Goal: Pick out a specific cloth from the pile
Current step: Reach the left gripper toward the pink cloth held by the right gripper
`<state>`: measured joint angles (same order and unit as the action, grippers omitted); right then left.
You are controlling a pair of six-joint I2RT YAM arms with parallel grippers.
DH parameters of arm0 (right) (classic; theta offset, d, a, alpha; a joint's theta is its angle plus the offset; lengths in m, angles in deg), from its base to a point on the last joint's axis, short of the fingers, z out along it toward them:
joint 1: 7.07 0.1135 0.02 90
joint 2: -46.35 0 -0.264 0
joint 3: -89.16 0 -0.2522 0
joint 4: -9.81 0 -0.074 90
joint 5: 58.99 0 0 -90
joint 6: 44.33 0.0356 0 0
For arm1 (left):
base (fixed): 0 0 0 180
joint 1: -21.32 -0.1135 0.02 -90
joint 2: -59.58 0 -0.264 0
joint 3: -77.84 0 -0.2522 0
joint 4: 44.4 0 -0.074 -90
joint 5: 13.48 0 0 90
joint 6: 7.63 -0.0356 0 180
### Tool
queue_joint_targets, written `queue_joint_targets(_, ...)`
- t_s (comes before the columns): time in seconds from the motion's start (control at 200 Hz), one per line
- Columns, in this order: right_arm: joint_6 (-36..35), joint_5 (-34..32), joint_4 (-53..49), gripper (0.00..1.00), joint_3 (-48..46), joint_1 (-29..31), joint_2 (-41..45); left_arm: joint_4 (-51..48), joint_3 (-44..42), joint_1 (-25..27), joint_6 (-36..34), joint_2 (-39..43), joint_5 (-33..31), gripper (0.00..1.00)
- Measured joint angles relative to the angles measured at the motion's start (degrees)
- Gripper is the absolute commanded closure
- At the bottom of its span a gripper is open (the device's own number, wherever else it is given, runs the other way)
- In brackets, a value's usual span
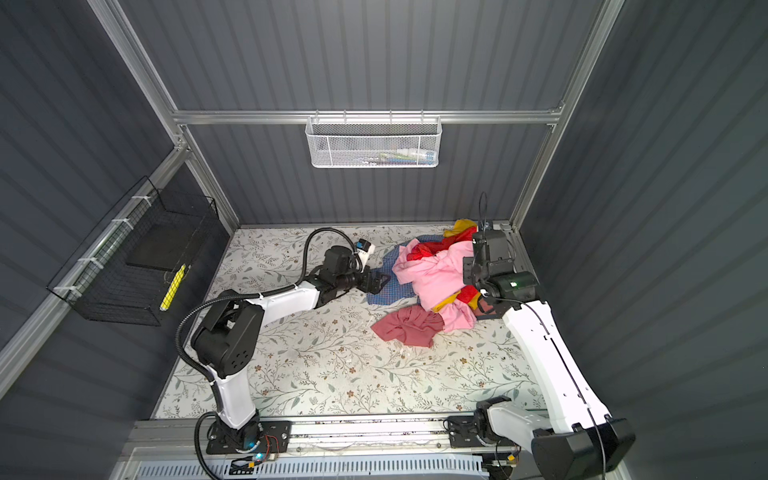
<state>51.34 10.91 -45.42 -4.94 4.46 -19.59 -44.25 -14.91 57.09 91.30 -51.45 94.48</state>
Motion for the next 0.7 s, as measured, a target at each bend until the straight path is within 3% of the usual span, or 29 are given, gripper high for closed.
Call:
queue_joint_targets(0.185,1.7,3.2,1.0,1.0,-2.2,-3.7,2.6,-0.5,4.3,3.7,-2.9,-2.4,6.5,0.11)
queue_joint_targets(0.495,1.9,6.4,2.3,1.0,-2.5,-4.4,2.8,-3.0,3.4,6.6,-7.1,-1.5,7.6,0.1)
queue_joint_targets(0.695,1.9,7.3,2.9,1.0,-4.2,-4.6,3.7,-3.7,13.6,7.1,-8.6,-6.3,7.2,0.15)
